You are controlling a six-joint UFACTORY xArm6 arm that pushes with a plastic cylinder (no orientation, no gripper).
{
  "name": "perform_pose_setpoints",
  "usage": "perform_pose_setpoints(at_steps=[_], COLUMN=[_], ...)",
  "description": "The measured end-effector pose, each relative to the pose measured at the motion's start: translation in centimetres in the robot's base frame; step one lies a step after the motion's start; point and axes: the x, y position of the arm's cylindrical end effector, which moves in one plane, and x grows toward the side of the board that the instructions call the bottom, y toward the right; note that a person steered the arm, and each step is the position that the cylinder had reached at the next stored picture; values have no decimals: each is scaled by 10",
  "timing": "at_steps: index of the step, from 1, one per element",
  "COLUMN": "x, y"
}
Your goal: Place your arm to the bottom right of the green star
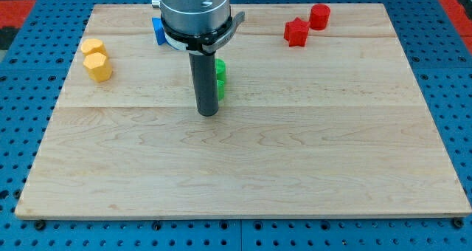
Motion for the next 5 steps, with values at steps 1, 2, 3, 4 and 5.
perform_pose_setpoints(at_steps=[1, 2, 3, 4, 5], x=[0, 1, 1, 1, 6], y=[0, 1, 1, 1, -21])
